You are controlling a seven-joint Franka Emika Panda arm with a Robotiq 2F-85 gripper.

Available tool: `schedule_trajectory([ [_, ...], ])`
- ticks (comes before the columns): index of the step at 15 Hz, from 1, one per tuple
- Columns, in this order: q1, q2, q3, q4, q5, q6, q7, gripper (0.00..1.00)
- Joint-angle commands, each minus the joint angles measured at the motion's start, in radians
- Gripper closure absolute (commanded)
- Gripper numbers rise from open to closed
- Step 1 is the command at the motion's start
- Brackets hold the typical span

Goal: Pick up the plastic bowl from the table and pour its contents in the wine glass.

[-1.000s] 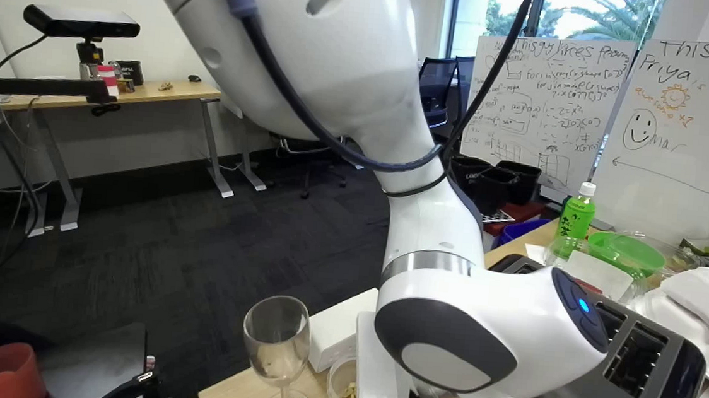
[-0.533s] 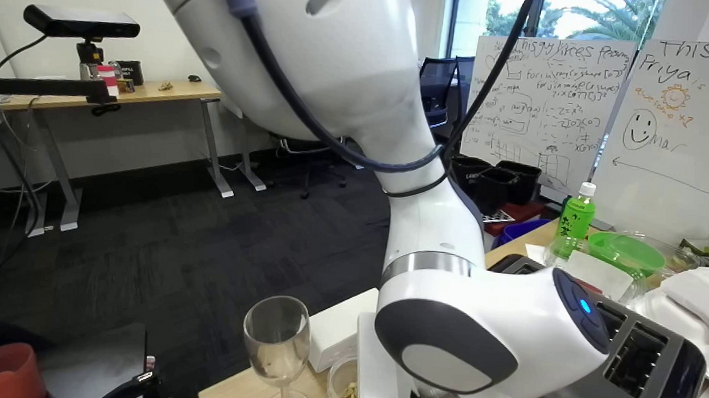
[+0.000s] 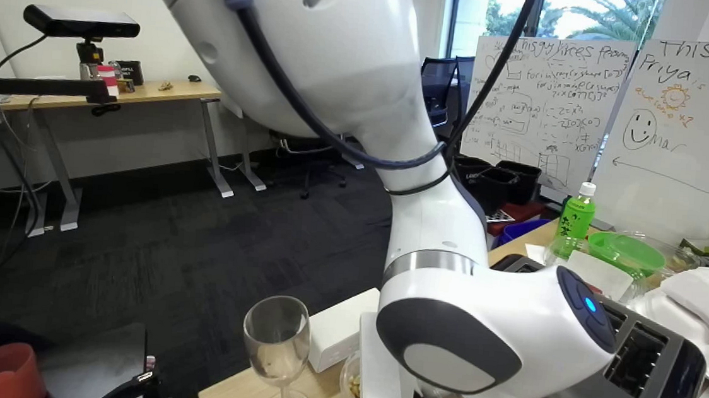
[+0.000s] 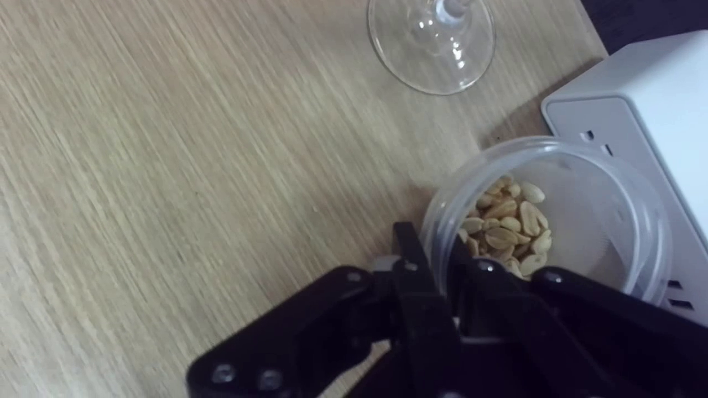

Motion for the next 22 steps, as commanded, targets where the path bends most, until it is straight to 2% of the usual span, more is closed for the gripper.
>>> schedule_trajectory([
  [1, -0.022, -0.027, 0.017, -0.026, 0.004, 0.024, -0.029, 0.97],
  [7, -0.003, -0.071, -0.01, -0.059, -0.03, 0.048, 0.0, 0.97],
  [12, 0.019, -0.155, -0.048, -0.145, -0.082, 0.122, 0.076, 0.97],
  [19, 0.079, -0.262, -0.102, -0.269, -0.202, 0.26, 0.285, 0.97],
  [22, 0.118, -0.301, -0.137, -0.313, -0.27, 0.308, 0.415, 0.97],
])
